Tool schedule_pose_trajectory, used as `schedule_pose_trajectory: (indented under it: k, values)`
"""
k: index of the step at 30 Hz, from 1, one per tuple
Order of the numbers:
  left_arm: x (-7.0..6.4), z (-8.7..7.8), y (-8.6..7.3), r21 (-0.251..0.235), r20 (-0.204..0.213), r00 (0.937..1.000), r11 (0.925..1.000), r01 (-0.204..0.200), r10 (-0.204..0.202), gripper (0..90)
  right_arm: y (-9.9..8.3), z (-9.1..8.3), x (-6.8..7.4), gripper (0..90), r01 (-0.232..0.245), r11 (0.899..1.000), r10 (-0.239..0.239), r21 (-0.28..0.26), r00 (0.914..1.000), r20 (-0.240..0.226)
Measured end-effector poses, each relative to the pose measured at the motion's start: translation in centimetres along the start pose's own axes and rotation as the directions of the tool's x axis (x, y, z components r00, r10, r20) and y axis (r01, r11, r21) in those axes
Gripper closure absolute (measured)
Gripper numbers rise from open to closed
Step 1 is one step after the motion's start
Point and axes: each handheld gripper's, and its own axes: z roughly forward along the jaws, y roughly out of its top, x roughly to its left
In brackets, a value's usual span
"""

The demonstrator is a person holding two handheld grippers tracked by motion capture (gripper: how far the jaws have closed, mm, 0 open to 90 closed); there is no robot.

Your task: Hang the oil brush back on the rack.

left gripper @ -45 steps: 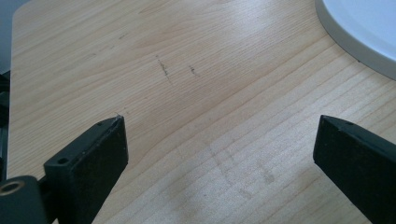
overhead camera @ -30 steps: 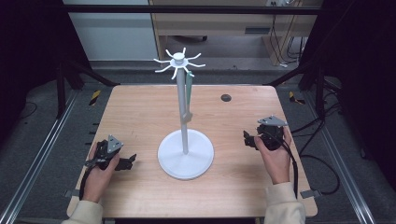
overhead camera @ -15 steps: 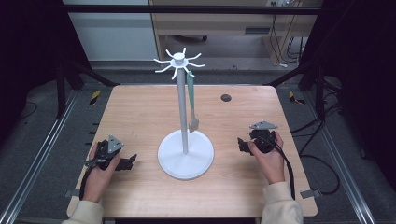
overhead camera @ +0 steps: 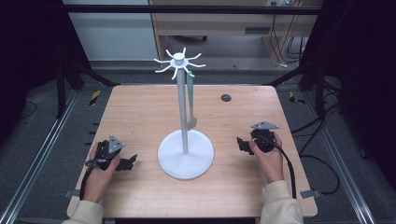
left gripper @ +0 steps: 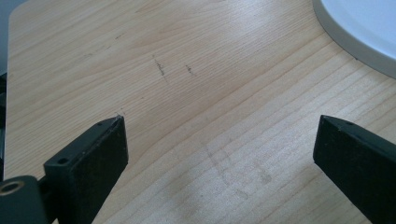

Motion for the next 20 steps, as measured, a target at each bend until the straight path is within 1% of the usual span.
schedule_pose_trajectory:
  k: [1,2,4,13,16,20]
  values:
    - [-0.01,0.01,0.0,0.0,0.0,1.0,1.0,0.0,0.0,2.7,-0.04,0.04,-0.11,13.3,0.002,1.0,-0.002,-0.007,1.0,-0.004]
    - [-0.01,0.01,0.0,0.0,0.0,1.0,1.0,-0.001,0.001,2.7,-0.1,0.09,-0.15,13.4,-0.011,1.0,0.011,-0.015,0.9999,-0.004]
    - [-0.02,0.01,0.0,0.001,0.0,1.0,1.0,-0.001,0.001,2.7,-0.17,0.21,-0.27,13.5,-0.022,0.999,0.022,-0.026,0.9997,-0.006]
    - [-0.05,0.05,0.0,0.002,0.001,1.0,1.0,-0.003,0.003,2.7,-0.39,0.5,-0.58,14.5,-0.015,0.997,0.016,-0.074,0.9999,0.001]
    - [-0.06,0.06,0.01,0.002,0.002,1.0,1.0,-0.003,0.003,2.7,-0.44,0.46,-0.52,14.7,-0.007,0.997,0.007,-0.08,1.0,-0.001]
    - [-0.09,0.07,0.04,0.002,0.003,1.0,1.0,-0.004,0.004,2.7,-0.47,0.33,-0.39,14.6,-0.017,0.996,0.016,-0.09,0.9998,-0.015]
